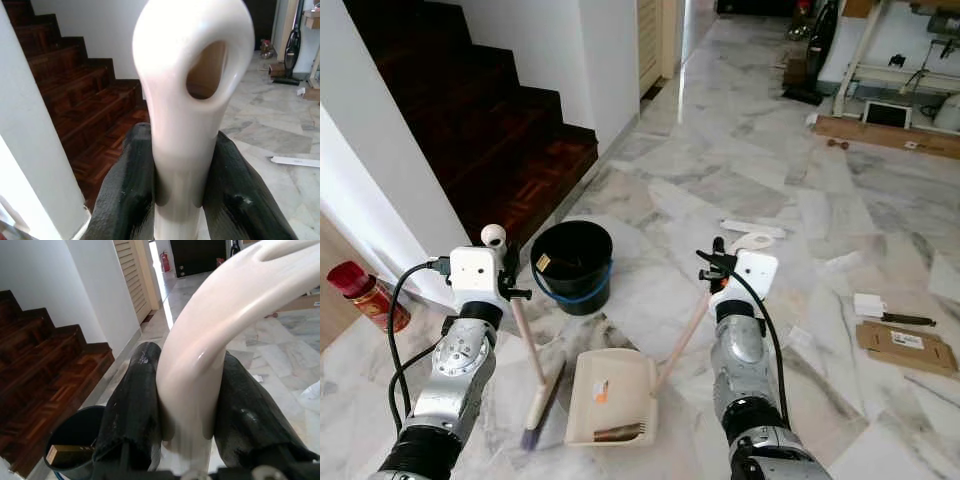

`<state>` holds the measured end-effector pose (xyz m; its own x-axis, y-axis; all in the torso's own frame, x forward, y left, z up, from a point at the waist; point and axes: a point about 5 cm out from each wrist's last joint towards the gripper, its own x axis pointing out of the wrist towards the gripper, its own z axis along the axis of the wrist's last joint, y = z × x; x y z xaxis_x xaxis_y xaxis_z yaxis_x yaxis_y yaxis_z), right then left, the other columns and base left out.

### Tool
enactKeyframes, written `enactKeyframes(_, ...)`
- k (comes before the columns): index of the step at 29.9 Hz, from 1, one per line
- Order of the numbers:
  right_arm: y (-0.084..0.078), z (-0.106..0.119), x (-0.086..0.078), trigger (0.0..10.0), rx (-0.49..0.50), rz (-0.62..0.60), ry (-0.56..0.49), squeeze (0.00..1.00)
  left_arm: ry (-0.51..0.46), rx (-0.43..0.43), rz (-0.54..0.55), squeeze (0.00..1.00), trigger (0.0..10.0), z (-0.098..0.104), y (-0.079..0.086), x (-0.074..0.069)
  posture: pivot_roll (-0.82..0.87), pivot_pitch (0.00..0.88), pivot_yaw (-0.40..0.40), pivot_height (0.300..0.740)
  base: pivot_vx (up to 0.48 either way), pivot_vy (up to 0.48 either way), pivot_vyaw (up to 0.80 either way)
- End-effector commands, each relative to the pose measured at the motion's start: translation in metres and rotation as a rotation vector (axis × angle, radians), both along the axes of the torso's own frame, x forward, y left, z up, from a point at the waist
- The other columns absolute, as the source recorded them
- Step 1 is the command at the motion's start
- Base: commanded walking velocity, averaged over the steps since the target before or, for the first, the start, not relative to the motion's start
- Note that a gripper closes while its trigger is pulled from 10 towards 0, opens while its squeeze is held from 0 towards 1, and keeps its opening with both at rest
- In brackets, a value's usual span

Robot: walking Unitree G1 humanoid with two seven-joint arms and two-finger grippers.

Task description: Sweep floor

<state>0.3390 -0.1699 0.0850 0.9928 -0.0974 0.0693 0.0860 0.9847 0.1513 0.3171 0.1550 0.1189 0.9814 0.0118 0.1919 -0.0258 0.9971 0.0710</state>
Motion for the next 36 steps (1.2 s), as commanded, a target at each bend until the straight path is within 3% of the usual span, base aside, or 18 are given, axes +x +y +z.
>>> enactKeyframes(1, 0.0056, 0.0125, 0.0055, 10.0, 0.016, 0.014, -0.056, 0.0, -0.035, 0.024, 0.018, 0.0, 10.0, 0.0085, 0.0043, 0.0011, 0.09, 0.0, 0.018, 0.74, 0.247, 0.0, 0.0)
enactKeyframes(24, 0.0054, 0.0136, 0.0062, 10.0, 0.01, 0.012, -0.058, 0.0, -0.033, 0.025, 0.025, 0.0, 10.0, 0.0086, 0.0054, 0.0026, 0.09, 0.0, 0.017, 0.74, 0.261, 0.0, 0.13)
enactKeyframes(36, 0.0019, 0.0144, 0.0069, 10.0, 0.013, 0.008, -0.059, 0.0, -0.037, 0.033, 0.016, 0.0, 10.0, 0.0075, 0.0039, 0.0025, 0.09, 0.0, 0.016, 0.74, 0.0, 0.0, 0.0)
